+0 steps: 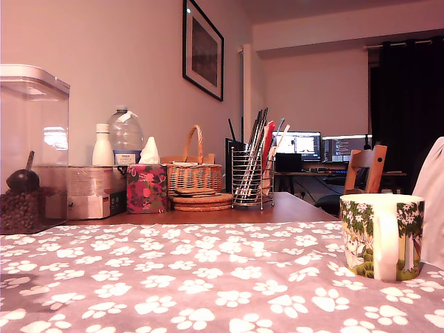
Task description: Pick up the coffee capsules on the table and drop them inside the coffee cup
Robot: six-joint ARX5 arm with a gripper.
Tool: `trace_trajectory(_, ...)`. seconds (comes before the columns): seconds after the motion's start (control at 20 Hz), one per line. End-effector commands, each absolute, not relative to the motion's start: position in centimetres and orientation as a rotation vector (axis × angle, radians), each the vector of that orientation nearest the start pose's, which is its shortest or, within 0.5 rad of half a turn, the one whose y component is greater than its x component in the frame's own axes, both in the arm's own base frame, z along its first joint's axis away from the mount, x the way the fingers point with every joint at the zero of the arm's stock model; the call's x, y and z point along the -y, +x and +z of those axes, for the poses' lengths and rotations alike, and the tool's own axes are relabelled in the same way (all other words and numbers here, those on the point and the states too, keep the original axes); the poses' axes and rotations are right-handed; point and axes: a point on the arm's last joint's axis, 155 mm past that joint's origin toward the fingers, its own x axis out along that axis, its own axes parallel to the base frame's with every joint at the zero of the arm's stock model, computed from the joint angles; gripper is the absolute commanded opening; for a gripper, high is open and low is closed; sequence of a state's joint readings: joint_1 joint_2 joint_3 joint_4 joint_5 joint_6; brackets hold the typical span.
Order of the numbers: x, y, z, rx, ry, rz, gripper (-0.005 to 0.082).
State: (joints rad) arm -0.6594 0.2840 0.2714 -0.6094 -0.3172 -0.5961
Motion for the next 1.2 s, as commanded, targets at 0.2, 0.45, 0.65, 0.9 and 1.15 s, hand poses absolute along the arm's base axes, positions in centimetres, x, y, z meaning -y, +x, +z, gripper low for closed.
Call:
trace_trajectory(0.2,8.0,19.7,8.1,-0.667,-0.385,-0.100,0.0539)
trace_trajectory(0.45,7.8,19.5,7.7,-0.689,-0.473,-0.055,0.0557)
trace_trajectory(0.65,7.8,19.5,7.5,-0.700,-0.510,-0.032,0.0557)
trace_trajectory(0.9,7.7,20.1,6.7,-0.731,-0.561,0.031,0.0556)
trace_trajectory(1.15,7.5,20.9,5.7,-0.764,-0.615,0.097,0.0555)
